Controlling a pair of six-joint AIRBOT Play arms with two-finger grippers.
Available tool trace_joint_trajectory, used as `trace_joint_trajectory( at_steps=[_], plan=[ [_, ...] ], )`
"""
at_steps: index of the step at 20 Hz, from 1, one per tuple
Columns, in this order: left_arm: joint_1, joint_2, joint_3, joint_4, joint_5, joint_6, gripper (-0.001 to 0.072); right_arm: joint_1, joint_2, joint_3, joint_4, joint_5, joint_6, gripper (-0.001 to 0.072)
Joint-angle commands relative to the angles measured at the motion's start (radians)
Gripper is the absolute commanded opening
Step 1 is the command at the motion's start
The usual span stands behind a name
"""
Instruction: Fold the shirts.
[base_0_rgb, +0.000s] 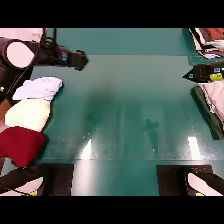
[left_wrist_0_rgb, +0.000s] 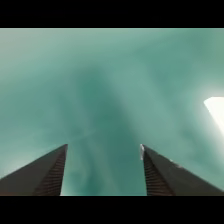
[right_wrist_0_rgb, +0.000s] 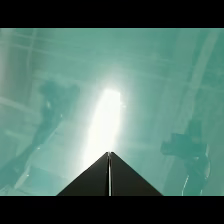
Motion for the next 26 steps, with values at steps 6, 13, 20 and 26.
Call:
trace_joint_trajectory(
  at_steps=[6,13,20,26],
  plan=[
    [0.363,-0.137,-0.217,0.202,0.007,-0.095,0.0550,0.000,0.000,0.000,0.013,-0.043,0.001,0.0016],
    [0.451,-0.262,-0.227,0.200,0.031,-0.096,0.0548,0.000,0.000,0.000,0.013,-0.061,0.001,0.0016],
    [0.448,-0.148,-0.100,0.186,-0.037,-0.079,0.0021,0.001,0.001,0.013,0.013,-0.114,0.001,0.0016],
    [0.438,0.165,0.231,0.092,-0.173,0.010,0.0019,0.001,0.001,0.203,0.013,-0.111,0.001,0.0016]
  ],
)
